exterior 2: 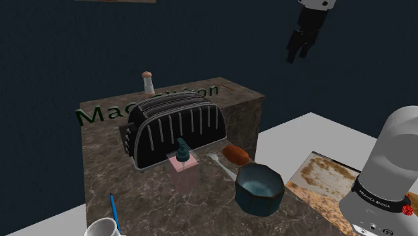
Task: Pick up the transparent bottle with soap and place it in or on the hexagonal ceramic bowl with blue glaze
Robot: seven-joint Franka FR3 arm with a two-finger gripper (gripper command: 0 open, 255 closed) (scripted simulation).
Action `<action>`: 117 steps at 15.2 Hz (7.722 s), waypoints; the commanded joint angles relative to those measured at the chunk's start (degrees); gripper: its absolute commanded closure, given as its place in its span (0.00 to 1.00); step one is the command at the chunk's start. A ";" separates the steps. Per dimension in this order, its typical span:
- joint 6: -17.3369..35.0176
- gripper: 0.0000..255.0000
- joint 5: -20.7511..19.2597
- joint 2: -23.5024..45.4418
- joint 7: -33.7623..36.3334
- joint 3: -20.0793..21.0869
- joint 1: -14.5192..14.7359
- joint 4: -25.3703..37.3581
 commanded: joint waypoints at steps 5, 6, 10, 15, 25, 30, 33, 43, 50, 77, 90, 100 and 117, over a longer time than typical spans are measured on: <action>2.43 0.00 2.69 2.22 5.73 4.31 1.26 -1.62; 3.08 0.00 3.35 2.95 7.15 5.38 1.59 -1.86; 5.79 0.00 5.85 6.57 12.76 9.66 2.83 -2.13; 9.34 0.00 8.34 12.55 19.72 14.91 4.16 -0.91; 15.83 0.00 9.36 28.73 34.03 24.90 5.71 6.70; 18.05 0.00 6.88 38.72 41.87 29.14 6.58 13.10; 18.80 0.00 4.39 45.28 46.76 31.03 7.66 17.82; 21.45 0.00 -1.42 58.24 55.14 32.19 11.47 25.86; 23.84 0.00 -2.22 59.46 55.67 31.96 11.72 24.54; 14.79 1.00 -0.04 56.15 54.33 32.61 11.25 30.73; 5.12 1.00 0.75 55.02 53.88 32.92 11.38 39.44; 0.71 1.00 4.78 47.30 51.99 33.00 9.86 37.17; -9.26 1.00 19.12 8.78 42.99 24.49 12.60 10.91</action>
